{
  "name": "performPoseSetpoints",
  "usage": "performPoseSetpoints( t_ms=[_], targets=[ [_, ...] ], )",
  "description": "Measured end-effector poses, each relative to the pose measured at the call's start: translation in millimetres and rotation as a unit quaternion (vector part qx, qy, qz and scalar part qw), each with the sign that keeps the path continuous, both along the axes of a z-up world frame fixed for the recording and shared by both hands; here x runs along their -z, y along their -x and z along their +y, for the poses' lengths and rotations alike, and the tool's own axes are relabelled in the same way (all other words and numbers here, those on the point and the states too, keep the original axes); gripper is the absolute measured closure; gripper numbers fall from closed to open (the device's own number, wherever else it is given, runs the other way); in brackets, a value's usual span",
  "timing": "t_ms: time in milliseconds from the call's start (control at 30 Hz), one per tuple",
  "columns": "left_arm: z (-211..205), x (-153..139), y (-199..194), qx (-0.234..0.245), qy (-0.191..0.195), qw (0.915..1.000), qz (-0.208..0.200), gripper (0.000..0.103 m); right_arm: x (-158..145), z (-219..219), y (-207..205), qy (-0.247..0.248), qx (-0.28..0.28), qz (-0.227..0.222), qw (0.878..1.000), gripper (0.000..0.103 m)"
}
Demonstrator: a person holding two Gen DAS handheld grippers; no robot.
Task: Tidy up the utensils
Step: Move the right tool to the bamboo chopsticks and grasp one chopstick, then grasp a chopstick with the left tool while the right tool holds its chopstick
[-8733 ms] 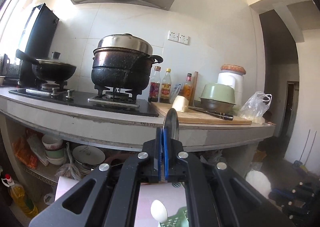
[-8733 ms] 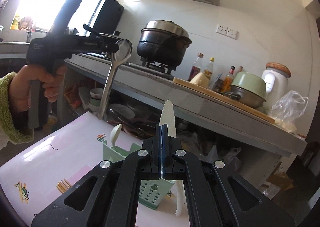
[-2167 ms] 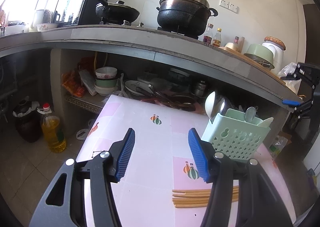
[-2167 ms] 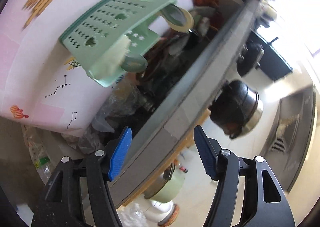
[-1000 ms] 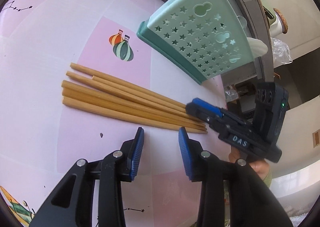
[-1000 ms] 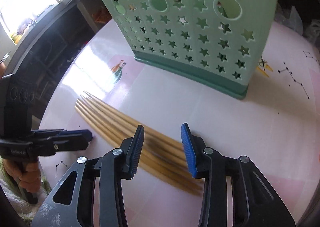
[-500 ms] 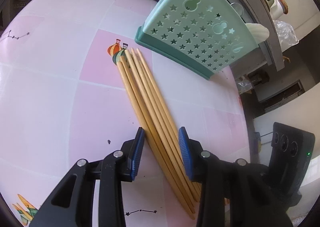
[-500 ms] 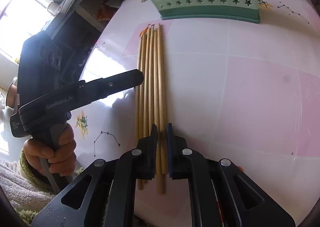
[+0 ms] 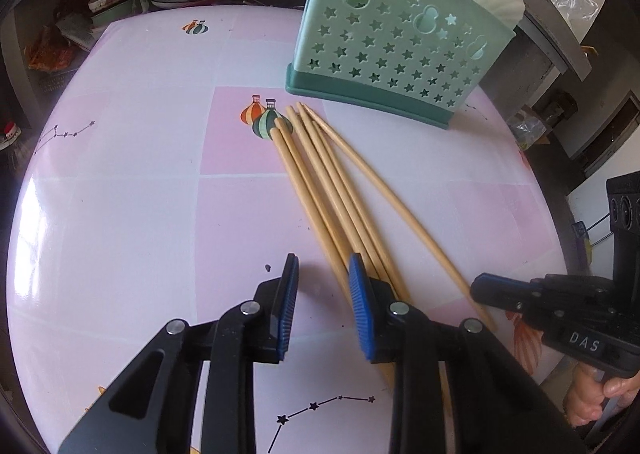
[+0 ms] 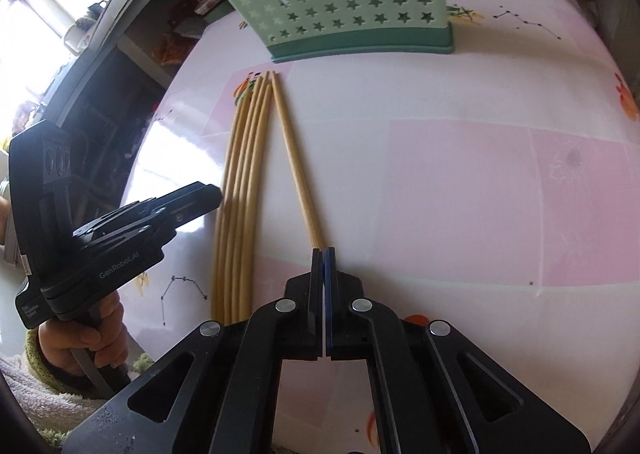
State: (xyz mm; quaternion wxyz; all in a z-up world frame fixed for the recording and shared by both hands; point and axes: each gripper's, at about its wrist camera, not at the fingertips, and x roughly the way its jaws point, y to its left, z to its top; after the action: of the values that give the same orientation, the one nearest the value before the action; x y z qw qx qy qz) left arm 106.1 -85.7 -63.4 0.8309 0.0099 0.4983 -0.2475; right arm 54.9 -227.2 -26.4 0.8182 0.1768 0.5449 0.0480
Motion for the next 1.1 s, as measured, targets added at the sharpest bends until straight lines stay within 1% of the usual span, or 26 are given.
performPoseSetpoints(
  t_ms=[100, 200, 233, 300, 433, 633, 667, 733, 800, 867, 933, 1033, 1100],
  targets=[
    [-4.2, 0.2, 2.5, 0.009, -0.028, 0.9993, -0.024, 0.079, -0.7, -9.7, 5.2, 0.011, 0.018, 0.001, 1.000, 0.103],
    [-7.7, -0.1, 4.4, 0.015, -0.041, 0.9983, -0.038, 0.079, 0.9, -14.6, 10.5, 0.013, 0.026, 0.004, 1.000, 0.103],
    [-8.2, 0.0, 4.5, 0.014, -0.046, 0.9979, -0.042, 0.081, 1.1, -14.7, 13.2, 0.015, 0.028, 0.004, 0.999, 0.103],
    [-8.5, 1.3, 4.9, 0.014, -0.068, 0.9962, -0.052, 0.090, 1.5, -17.5, 16.8, 0.012, 0.033, 0.007, 0.999, 0.103],
    [0.1, 0.5, 6.1, 0.014, -0.073, 0.9960, -0.049, 0.094, 1.6, -20.0, 22.7, 0.009, 0.035, 0.011, 0.999, 0.103],
    [23.9, -1.3, 6.6, -0.005, -0.086, 0.9954, -0.040, 0.096, -2.2, -26.2, 27.3, 0.015, 0.037, 0.019, 0.999, 0.103],
    [27.5, -1.6, 6.0, -0.005, -0.083, 0.9958, -0.037, 0.096, -3.7, -26.9, 27.2, 0.012, 0.032, 0.017, 0.999, 0.099],
    [32.8, -2.5, 3.9, -0.002, -0.068, 0.9973, -0.026, 0.096, -11.0, -26.3, 24.8, 0.008, 0.023, 0.001, 1.000, 0.098],
    [34.6, -3.9, 0.7, 0.002, -0.059, 0.9981, -0.019, 0.096, -18.7, -21.9, 19.2, 0.012, 0.009, -0.014, 1.000, 0.088],
    [32.3, -4.1, -3.6, 0.011, -0.061, 0.9980, -0.011, 0.096, -24.2, -12.3, 9.6, 0.032, -0.011, -0.025, 0.999, 0.082],
    [28.9, -2.3, -10.2, 0.020, -0.067, 0.9975, -0.005, 0.095, -26.0, -1.2, -2.3, 0.056, -0.033, -0.034, 0.997, 0.082],
    [21.3, -2.2, -18.3, 0.034, -0.078, 0.9964, -0.008, 0.095, -23.3, 13.9, -22.1, 0.089, -0.065, -0.044, 0.993, 0.082],
    [16.5, -2.2, -26.1, 0.038, -0.084, 0.9957, -0.009, 0.095, -16.6, 20.5, -37.1, 0.094, -0.084, -0.039, 0.991, 0.082]
  ],
)
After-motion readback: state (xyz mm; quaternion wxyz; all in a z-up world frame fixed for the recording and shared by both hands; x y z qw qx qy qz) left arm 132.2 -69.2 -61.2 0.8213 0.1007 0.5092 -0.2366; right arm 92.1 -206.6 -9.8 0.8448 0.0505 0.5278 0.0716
